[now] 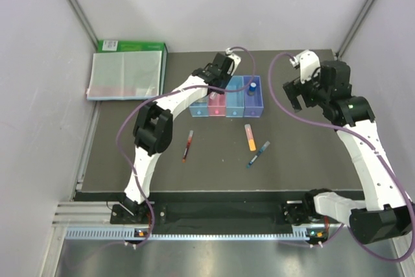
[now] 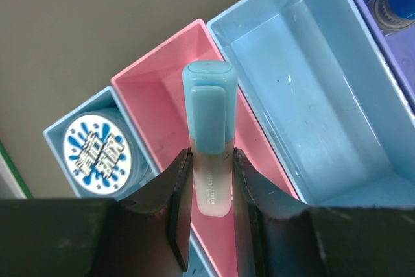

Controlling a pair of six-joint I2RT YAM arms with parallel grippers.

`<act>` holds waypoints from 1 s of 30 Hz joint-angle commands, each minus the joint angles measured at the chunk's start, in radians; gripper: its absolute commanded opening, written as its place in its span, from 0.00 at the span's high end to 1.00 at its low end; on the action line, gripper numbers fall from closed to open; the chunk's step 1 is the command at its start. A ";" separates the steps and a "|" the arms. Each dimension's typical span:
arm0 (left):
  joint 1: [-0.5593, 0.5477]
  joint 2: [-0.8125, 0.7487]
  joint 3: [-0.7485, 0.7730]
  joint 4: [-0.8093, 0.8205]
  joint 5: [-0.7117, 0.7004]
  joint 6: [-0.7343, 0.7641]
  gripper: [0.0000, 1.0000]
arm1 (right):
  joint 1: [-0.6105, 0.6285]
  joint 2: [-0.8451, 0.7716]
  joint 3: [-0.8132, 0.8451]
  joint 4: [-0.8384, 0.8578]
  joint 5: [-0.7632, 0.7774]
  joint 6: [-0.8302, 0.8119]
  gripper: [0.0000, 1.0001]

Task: Sort the stationery into containers
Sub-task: Place the pen in the storage box.

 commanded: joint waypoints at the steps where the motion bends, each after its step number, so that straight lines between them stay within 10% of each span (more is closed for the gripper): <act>1: 0.011 0.034 0.051 0.039 0.027 -0.008 0.97 | -0.005 -0.004 -0.021 -0.026 -0.118 0.027 0.00; 13: 0.022 0.045 0.044 0.046 0.050 -0.011 0.20 | 0.000 0.008 -0.033 -0.055 -0.220 0.024 0.00; 30: 0.028 -0.260 -0.093 0.086 0.171 0.116 0.01 | 0.007 0.016 -0.199 -0.044 -0.373 0.148 0.00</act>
